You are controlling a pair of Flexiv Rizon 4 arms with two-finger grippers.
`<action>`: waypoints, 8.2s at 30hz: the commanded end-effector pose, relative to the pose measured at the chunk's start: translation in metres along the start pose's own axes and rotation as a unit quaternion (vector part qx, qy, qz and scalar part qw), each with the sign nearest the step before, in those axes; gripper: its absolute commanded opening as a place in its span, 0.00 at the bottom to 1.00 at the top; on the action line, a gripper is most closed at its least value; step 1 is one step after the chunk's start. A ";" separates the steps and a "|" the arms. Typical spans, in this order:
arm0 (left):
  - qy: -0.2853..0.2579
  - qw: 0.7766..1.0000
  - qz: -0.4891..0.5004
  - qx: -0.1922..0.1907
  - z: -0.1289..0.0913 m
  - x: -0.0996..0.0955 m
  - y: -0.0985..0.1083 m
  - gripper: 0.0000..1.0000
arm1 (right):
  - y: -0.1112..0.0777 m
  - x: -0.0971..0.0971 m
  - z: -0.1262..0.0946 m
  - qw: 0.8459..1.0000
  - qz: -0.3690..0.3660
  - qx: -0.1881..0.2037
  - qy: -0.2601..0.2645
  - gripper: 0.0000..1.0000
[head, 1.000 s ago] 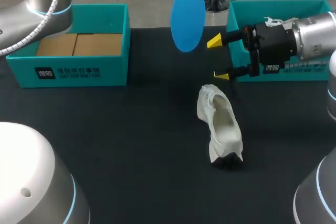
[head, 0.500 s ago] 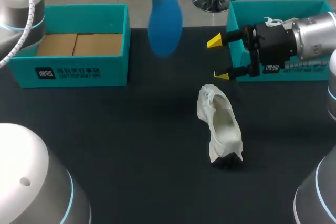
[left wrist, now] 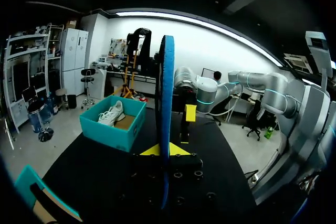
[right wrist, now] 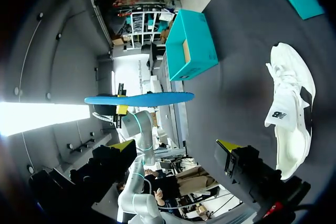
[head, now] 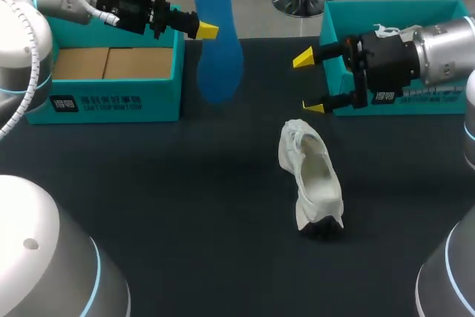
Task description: Take the shoe out of the shoebox, open the shoe tongue, remove and reinsert the insole, then place the shoe into the shoebox
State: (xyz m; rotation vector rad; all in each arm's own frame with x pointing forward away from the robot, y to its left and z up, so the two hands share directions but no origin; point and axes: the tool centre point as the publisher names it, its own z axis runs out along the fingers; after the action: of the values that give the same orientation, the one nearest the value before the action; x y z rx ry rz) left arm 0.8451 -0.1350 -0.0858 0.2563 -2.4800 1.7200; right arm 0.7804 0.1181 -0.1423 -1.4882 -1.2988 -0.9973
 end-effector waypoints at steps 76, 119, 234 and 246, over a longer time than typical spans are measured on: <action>-0.012 0.780 0.626 0.001 0.049 0.098 0.033 0.00 | 0.001 0.000 0.002 1.000 0.000 0.000 -0.001 1.00; -0.003 0.776 0.630 0.036 0.116 0.116 0.023 0.00 | 0.001 0.000 0.002 1.000 0.000 0.000 -0.001 0.00; 0.218 0.629 0.698 -0.262 -0.003 0.039 -0.056 1.00 | 0.003 -0.017 0.015 0.998 -0.060 -0.015 0.004 0.00; 0.100 0.708 0.696 -0.062 -0.028 0.058 -0.027 1.00 | 0.003 -0.017 0.015 0.998 -0.060 -0.015 0.004 0.00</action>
State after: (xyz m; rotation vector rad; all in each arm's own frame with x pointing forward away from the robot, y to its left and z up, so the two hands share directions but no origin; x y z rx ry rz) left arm 0.8042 -0.1414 -0.0210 -2.1936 -2.4888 1.0190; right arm 0.7810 0.1261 -0.1624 -1.4412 -1.3859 -1.1031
